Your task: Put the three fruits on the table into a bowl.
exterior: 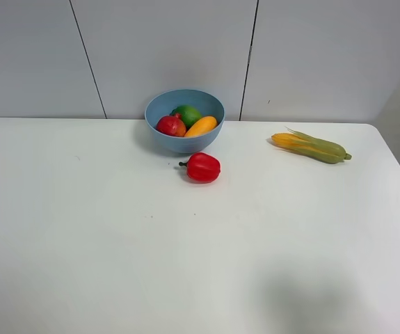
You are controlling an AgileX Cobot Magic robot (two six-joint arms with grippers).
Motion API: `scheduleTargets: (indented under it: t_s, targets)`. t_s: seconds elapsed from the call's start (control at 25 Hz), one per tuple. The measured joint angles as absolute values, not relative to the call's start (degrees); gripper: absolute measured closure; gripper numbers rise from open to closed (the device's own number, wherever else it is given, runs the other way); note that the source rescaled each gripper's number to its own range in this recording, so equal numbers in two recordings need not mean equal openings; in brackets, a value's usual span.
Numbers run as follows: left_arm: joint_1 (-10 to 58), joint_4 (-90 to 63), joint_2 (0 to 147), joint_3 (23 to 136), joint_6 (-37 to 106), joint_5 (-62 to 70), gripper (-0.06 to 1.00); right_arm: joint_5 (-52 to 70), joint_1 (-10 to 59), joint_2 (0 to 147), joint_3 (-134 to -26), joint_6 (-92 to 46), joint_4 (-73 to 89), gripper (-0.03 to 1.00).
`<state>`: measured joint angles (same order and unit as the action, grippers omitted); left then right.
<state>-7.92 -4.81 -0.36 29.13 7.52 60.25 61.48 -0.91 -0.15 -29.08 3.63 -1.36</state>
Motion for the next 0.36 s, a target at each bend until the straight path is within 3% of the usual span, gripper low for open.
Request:
scheduleTargets:
  t_s: [0.36]
  targets:
    - [-7.9, -4.8, -0.4, 29.1, 7.5, 60.3, -0.03, 61.5, -0.9, -0.2, -29.1, 3.6, -1.4, -0.03]
